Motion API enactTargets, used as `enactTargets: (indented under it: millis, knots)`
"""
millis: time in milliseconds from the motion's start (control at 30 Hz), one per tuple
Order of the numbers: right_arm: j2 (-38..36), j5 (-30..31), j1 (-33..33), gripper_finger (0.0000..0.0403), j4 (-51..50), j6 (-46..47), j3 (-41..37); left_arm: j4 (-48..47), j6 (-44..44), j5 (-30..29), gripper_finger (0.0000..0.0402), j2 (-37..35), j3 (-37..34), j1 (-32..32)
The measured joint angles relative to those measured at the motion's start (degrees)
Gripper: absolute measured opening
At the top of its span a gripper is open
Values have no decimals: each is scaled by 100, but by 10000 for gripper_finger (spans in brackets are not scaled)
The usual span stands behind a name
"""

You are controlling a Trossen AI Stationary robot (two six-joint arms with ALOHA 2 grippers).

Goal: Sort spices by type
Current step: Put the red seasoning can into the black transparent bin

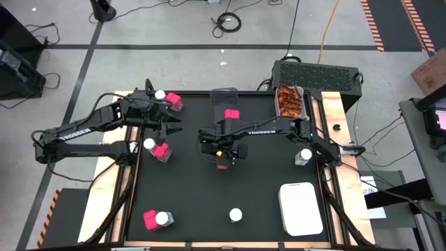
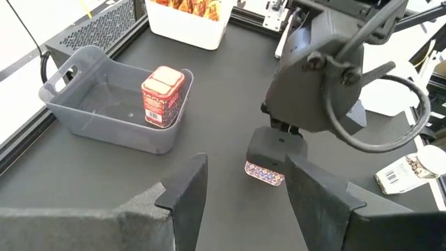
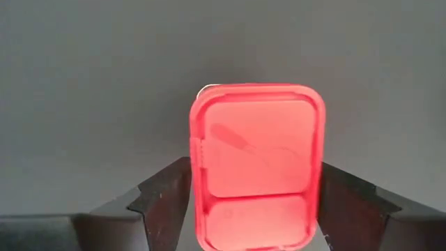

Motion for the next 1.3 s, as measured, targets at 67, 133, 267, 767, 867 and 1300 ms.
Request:
enactTargets:
  millis: [67,133,267,767,867,1300]
  knots:
    - [-2,0,0,259,45,55,2,-1,0,-1,194,1,0,0]
    - [0,2,0,247,25,65,0,0,6,-2,194,2,0,0]
    - [0,0,1,212,28,138,3,-2,45,-5,194,1,0,0]
    - [-244,-387,-369,204,-860,2103,1214,-1,203,-217,194,0,0,1]
    - [-348,-377,-612,205,-1007,2644,1687,0,293,-243,194,2,0,4]
    - [-699,345,-2195,207,-354,4994,1748,14,306,-304,194,2,0,17]
